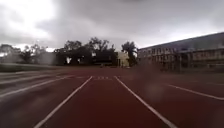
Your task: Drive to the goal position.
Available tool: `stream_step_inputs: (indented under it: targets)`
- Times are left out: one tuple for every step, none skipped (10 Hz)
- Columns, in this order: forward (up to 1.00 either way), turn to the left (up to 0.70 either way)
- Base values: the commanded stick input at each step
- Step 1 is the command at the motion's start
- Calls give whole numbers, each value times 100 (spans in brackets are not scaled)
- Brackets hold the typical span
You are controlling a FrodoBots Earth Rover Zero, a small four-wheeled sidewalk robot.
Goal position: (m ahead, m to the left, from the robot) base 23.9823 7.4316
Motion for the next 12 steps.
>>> stream_step_inputs:
  targets:
    - [45,0]
    - [45,0]
    - [45,0]
    - [45,0]
    - [45,0]
    - [45,0]
    - [45,0]
    - [45,0]
    - [45,0]
    - [45,0]
    - [45,0]
    - [45,0]
